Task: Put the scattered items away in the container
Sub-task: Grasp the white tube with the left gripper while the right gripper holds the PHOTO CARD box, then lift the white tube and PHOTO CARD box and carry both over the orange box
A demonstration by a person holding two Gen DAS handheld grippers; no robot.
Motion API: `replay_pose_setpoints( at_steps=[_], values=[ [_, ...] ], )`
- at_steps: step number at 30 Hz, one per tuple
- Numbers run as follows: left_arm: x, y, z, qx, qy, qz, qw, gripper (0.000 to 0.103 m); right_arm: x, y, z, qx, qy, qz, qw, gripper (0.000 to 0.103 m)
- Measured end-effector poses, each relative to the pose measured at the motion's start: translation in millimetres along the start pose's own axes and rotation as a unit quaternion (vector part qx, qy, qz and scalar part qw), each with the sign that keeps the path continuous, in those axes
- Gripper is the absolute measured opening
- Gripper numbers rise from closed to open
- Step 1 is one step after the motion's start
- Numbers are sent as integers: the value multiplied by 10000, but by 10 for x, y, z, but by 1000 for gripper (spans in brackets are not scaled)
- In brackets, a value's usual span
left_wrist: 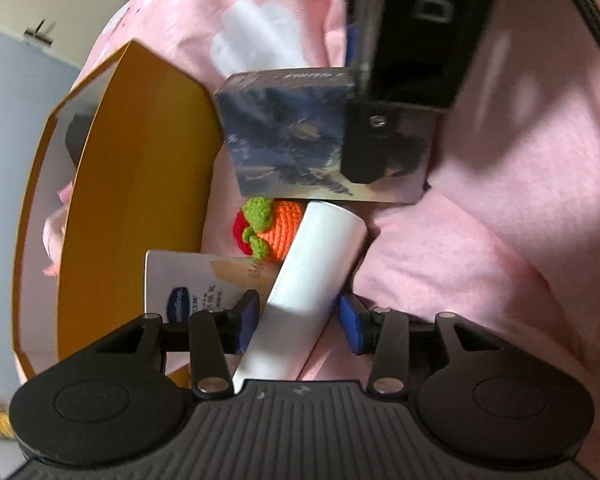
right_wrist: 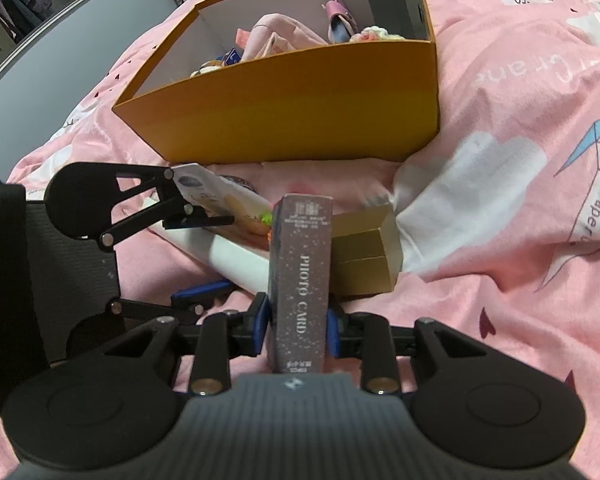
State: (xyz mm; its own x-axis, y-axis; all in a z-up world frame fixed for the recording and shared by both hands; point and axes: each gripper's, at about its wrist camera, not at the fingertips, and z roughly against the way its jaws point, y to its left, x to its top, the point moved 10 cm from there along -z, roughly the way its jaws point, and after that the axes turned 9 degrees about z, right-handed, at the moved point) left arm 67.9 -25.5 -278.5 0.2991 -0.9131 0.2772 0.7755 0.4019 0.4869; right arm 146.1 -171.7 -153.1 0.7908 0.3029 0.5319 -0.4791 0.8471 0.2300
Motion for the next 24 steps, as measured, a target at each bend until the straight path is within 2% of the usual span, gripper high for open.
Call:
replay_pose_setpoints(
  at_steps=[6, 15, 19, 24],
  values=[
    [-169, -137, -76, -277, 112, 214, 9993, 45, 0, -42, -44, 10, 53, -77, 10000, 37],
    [-418, -280, 10, -180, 71, 544, 9983, 46, 10, -86, -24, 54, 2, -185, 9998, 38],
    [-550, -347, 88, -92, 29, 679, 9976, 46, 21, -81, -14, 83, -27, -170, 9998, 33],
    [-451, -205, 115, 64, -36, 861, 9963, 44, 58, -29, 33, 165, -145, -87, 9997, 25]
  ],
)
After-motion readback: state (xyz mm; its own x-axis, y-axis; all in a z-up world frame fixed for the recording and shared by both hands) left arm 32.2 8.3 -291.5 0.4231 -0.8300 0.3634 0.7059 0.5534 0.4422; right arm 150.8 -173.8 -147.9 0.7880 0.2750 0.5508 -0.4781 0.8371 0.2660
